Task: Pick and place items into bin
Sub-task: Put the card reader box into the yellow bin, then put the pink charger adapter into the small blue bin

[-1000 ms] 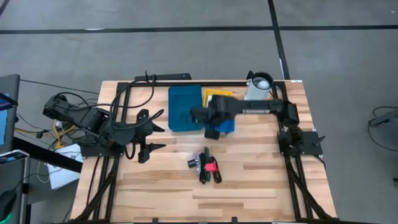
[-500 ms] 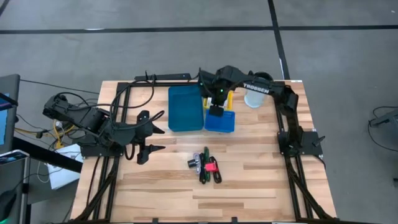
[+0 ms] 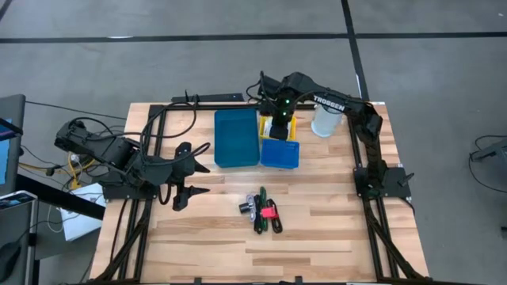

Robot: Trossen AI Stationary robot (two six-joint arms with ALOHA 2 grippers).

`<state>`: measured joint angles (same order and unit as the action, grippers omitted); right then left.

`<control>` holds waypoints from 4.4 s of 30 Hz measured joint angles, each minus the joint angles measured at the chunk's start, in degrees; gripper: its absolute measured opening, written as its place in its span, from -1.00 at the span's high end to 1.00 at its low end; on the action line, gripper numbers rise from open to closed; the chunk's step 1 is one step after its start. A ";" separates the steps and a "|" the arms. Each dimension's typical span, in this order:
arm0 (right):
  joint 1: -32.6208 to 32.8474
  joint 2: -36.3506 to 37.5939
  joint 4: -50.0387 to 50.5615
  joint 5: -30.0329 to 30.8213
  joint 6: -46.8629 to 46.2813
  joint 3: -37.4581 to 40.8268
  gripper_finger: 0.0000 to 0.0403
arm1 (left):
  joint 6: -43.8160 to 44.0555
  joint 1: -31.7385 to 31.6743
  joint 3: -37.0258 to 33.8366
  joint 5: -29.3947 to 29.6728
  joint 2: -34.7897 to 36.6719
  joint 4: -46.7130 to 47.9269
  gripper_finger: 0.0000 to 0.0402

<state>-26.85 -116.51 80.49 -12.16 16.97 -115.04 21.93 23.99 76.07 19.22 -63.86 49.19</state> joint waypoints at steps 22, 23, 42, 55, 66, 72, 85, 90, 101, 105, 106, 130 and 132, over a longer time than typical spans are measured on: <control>-4.70 -0.04 1.95 -4.45 4.12 0.02 0.97 | -1.28 0.00 0.00 0.55 0.00 -0.09 -0.34; -4.52 -0.04 1.92 -4.44 4.47 0.02 0.96 | -1.02 0.00 0.00 0.57 0.00 -0.11 -0.34; -4.31 -0.04 0.79 -4.14 7.13 0.02 0.79 | 1.23 -0.02 0.00 2.58 0.00 -0.22 -0.34; -4.42 -0.04 -0.48 -1.06 7.08 0.02 0.72 | 2.10 -0.02 0.00 2.60 0.00 -0.24 -0.34; -4.42 -0.04 -2.13 -1.03 5.49 0.02 0.71 | 2.91 -0.02 0.00 2.60 -0.02 -0.25 -0.34; -4.42 -0.04 -1.96 -1.01 4.92 0.02 0.56 | 2.94 -0.02 0.00 2.60 0.00 -0.25 -0.34; -4.38 -0.04 -3.50 1.66 5.47 0.02 0.24 | 3.35 -0.02 0.00 2.58 -0.01 -0.24 -0.34; -3.99 -0.04 -2.78 1.81 5.49 0.02 0.28 | 3.39 -0.02 0.00 2.29 -0.02 -0.22 -0.34; 1.52 -0.04 9.90 1.75 -1.81 0.02 0.32 | 3.93 0.63 -0.02 6.06 0.00 4.76 -0.34; 5.57 1.80 9.71 -0.17 -2.32 1.76 0.27 | 1.39 4.56 -0.09 18.06 3.06 3.44 -0.34; 6.60 2.76 9.51 -0.19 -2.15 2.52 0.25 | 1.05 5.48 -0.04 19.67 4.18 3.25 -0.34; 33.75 38.53 -72.02 17.06 -30.34 71.79 0.15 | -12.37 9.64 -36.97 1.97 38.91 -30.70 -0.34; 36.56 38.45 -76.46 20.18 -32.13 74.12 0.13 | -12.75 9.64 -37.68 1.98 39.15 -30.59 -0.34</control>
<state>9.72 -78.06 4.03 8.03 -15.16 -40.92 9.17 33.63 38.39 21.20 -24.70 18.60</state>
